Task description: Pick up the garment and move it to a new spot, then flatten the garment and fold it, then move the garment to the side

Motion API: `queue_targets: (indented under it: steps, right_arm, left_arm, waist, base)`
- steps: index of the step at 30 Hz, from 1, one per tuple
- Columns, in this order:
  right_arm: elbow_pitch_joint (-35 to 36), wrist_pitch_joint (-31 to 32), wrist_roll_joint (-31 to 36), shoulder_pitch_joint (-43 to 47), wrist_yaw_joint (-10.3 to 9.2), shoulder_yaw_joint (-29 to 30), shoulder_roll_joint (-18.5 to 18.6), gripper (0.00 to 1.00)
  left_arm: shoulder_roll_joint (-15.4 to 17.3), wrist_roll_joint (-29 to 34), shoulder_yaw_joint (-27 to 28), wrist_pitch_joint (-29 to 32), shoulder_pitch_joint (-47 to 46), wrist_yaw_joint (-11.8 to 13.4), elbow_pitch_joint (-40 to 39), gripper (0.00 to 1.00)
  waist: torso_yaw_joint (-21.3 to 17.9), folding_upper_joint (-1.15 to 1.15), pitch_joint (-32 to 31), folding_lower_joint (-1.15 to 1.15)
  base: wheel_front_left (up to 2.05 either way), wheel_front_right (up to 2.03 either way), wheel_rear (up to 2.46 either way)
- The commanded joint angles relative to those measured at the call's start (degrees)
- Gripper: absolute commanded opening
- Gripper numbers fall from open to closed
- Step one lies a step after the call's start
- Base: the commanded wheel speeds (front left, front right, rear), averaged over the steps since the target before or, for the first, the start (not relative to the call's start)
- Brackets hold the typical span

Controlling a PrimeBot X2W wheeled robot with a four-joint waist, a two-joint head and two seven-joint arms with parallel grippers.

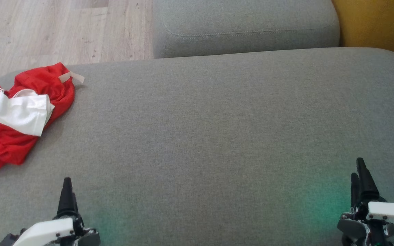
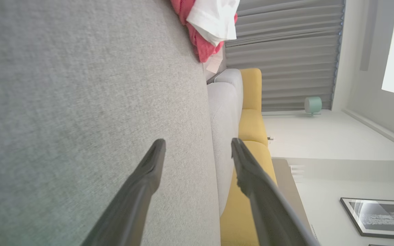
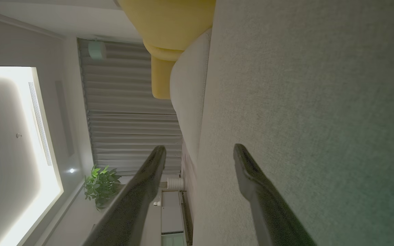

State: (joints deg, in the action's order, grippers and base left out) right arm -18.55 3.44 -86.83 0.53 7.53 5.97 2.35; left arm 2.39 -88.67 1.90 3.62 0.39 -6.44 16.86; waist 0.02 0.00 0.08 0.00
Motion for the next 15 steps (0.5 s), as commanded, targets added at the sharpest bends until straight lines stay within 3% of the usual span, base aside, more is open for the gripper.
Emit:
queue_targets:
  steps: [1,15]
  right_arm:
    - [2.5,-0.6,1.6,-2.2,-0.01,-0.4,0.2,1.0]
    - [6.5,-3.0,15.4,-1.5,-0.01,-2.7,0.2,1.0]
  left_arm:
    - [0.3,1.5,0.0,-0.7,-1.5,0.3,-2.7,1.0]
    - [0.3,13.6,-2.3,-3.1,-1.0,1.7,-6.9,1.0]
  waist:
    - [0.0,0.0,0.0,0.0]
    - [0.4,0.0,0.0,0.0]
  base:
    - [0.0,0.0,0.0]
    - [0.0,0.0,0.0]
